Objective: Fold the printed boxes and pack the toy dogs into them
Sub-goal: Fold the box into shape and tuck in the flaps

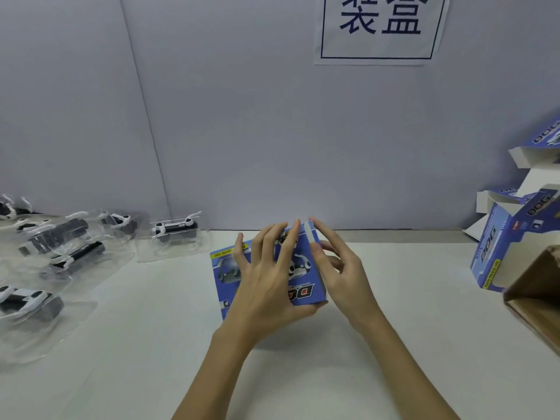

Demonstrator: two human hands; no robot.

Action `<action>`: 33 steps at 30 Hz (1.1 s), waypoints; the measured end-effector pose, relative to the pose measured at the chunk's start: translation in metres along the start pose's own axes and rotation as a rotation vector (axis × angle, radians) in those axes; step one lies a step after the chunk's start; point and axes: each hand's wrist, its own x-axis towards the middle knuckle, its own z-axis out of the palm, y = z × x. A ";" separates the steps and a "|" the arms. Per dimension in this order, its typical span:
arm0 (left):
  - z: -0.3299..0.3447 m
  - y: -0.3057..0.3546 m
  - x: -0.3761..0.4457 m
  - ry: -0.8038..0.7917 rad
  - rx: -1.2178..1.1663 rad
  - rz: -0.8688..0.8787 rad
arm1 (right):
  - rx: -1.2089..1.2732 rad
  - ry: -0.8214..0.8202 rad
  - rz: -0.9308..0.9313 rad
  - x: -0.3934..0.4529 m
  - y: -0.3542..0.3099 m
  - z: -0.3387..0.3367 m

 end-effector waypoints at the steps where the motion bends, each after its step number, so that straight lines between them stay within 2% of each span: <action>1: -0.001 0.001 0.000 0.023 0.003 -0.008 | 0.000 -0.004 0.004 -0.001 -0.001 0.003; 15: 0.002 0.002 -0.001 0.127 0.056 0.010 | -0.019 -0.023 -0.001 -0.001 0.003 0.006; 20: 0.003 0.002 -0.001 0.142 0.101 0.068 | -0.024 -0.050 -0.012 -0.001 0.002 0.002; 27: 0.000 0.003 -0.001 0.130 0.153 0.050 | -0.037 -0.070 -0.044 -0.001 0.004 0.003; 33: 0.000 0.004 0.000 0.148 0.147 -0.003 | -0.014 -0.188 0.034 -0.002 0.005 0.007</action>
